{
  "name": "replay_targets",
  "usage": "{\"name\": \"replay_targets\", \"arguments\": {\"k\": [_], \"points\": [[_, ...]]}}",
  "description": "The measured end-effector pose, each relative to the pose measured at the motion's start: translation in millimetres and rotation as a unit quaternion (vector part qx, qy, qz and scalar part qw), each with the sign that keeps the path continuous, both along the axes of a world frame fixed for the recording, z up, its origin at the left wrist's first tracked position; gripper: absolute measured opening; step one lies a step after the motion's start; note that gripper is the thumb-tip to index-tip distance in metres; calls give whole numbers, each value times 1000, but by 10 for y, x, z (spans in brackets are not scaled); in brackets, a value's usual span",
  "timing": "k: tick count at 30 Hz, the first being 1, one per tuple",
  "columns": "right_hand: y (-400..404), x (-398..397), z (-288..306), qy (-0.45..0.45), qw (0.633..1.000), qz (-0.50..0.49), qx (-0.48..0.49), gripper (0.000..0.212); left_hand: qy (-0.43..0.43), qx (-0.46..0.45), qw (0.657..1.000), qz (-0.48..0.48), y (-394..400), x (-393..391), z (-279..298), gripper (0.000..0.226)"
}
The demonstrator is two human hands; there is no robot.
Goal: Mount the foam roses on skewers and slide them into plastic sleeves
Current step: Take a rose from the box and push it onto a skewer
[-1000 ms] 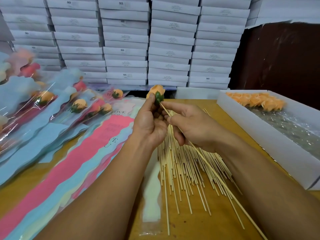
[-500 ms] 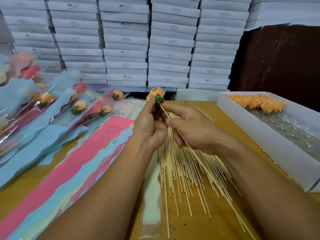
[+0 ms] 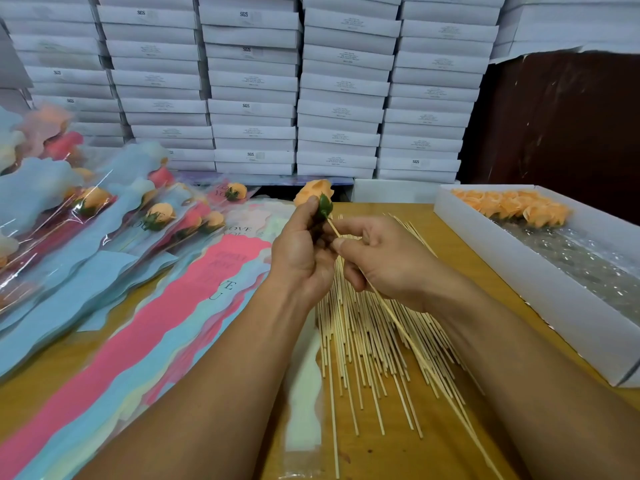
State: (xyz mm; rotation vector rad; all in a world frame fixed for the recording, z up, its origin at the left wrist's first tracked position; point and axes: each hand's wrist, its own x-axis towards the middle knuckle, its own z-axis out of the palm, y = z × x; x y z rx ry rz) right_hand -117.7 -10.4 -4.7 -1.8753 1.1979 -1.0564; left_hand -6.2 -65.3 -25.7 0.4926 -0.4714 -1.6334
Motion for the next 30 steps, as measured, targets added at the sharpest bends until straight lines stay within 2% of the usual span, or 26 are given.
{"name": "replay_targets", "arguments": {"k": [11, 13, 15, 19, 24, 27, 30], "points": [[-134, -42, -104, -20, 998, -8, 51, 30, -96, 8, 992, 75, 28, -78, -71, 25], [-128, -85, -86, -65, 995, 3, 73, 31, -152, -5, 984, 89, 43, -95, -86, 34], [-140, -133, -70, -98, 992, -7, 85, 28, -267, -23, 957, 109, 57, -101, -112, 40], [-226, -210, -92, -88, 990, -66, 92, 23, -502, -38, 859, 89, 98, -108, -91, 20], [-296, -245, -151, -89, 987, -98, 92, 23, -704, -80, 706, 14, 17, -7, 167, 17], [-332, -274, -175, -78, 987, -101, 96, 22, -814, -120, 568, 15, -200, 343, 351, 15], [-357, -290, -189, -70, 988, -103, 94, 21, -907, -153, 390, 37, -395, 825, 364, 14]]}}
